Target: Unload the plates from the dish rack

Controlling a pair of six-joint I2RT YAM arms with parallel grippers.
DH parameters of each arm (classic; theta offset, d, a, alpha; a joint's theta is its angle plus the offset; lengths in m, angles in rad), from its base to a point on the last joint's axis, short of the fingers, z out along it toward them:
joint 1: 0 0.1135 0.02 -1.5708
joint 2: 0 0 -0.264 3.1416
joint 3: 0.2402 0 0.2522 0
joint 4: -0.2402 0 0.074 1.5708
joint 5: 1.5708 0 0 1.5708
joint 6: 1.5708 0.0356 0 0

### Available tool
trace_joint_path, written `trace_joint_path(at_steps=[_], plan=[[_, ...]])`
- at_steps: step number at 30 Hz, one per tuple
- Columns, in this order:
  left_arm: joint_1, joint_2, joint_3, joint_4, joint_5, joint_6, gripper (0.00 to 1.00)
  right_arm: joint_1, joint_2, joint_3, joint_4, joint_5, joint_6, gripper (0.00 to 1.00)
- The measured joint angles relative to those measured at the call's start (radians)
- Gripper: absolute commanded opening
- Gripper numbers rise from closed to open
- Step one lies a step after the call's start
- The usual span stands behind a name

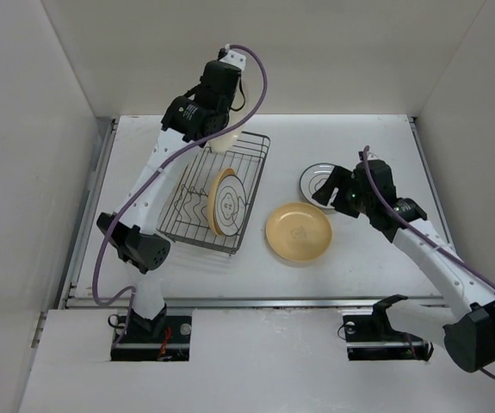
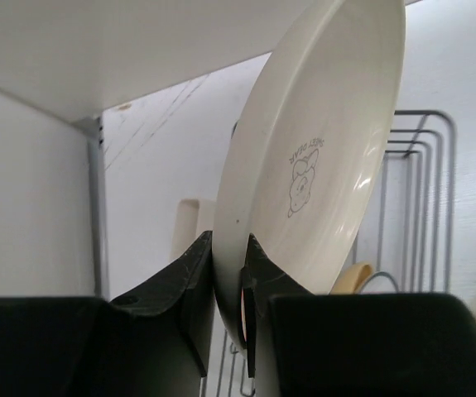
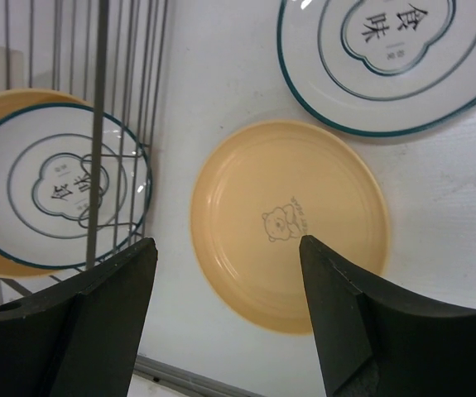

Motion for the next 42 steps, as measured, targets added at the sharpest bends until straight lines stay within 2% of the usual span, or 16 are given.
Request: trace_joint_path(at_steps=[4, 10, 17, 20, 21, 23, 24, 25, 27, 29, 30, 31, 32, 34, 38, 42], plan=[[-0.034, -0.027, 0.005, 0.018, 0.117, -0.016, 0.0, 0.0, -0.006, 0.009, 0.055, -0.026, 0.001, 0.76], [-0.035, -0.026, 0.029, -0.082, 0.471, -0.063, 0.0, 0.0, -0.055, 0.009, 0.137, -0.055, 0.003, 0.76], [-0.035, 0.076, 0.026, -0.201, 0.81, -0.097, 0.0, 0.0, -0.02, 0.005, 0.171, -0.061, 0.004, 0.72], [-0.035, 0.098, -0.017, -0.233, 0.935, -0.098, 0.0, 0.0, -0.008, -0.022, 0.2, -0.063, 0.01, 0.62], [-0.035, 0.101, -0.024, -0.242, 0.966, -0.098, 0.0, 0.0, -0.008, -0.034, 0.202, -0.063, 0.013, 0.49], [-0.035, 0.102, -0.032, -0.251, 1.003, -0.097, 0.0, 0.0, -0.008, -0.053, 0.209, -0.064, 0.022, 0.34], [-0.035, 0.102, -0.034, -0.251, 1.009, -0.096, 0.0, 0.0, -0.008, -0.06, 0.216, -0.066, 0.03, 0.18], [-0.035, 0.102, -0.034, -0.251, 1.007, -0.092, 0.0, 0.0, -0.008, -0.062, 0.218, -0.069, 0.032, 0.11], [-0.021, 0.102, -0.038, -0.249, 0.998, -0.083, 0.0, 0.0, -0.014, -0.064, 0.229, -0.087, 0.038, 0.0], [-0.004, 0.102, -0.043, -0.242, 1.009, -0.082, 0.0, 0.007, -0.018, -0.066, 0.238, -0.093, 0.038, 0.0], [0.0, 0.102, -0.045, -0.242, 1.014, -0.082, 0.04, 0.012, -0.018, -0.067, 0.238, -0.093, 0.039, 0.0], [0.001, 0.102, -0.047, -0.241, 1.013, -0.082, 0.19, 0.013, -0.017, -0.069, 0.238, -0.09, 0.044, 0.0], [-0.001, 0.102, -0.051, -0.239, 1.007, -0.083, 0.57, 0.013, -0.018, -0.071, 0.236, -0.085, 0.049, 0.0], [-0.011, 0.102, -0.053, -0.232, 0.982, -0.085, 0.77, 0.018, -0.018, -0.072, 0.222, -0.057, 0.065, 0.0], [-0.032, 0.098, -0.053, -0.243, 0.858, -0.087, 1.0, 0.015, -0.031, -0.094, 0.166, 0.055, 0.089, 0.0], [-0.039, 0.085, -0.053, -0.252, 0.694, -0.079, 1.0, 0.005, -0.08, -0.152, 0.116, 0.098, 0.101, 0.0]])
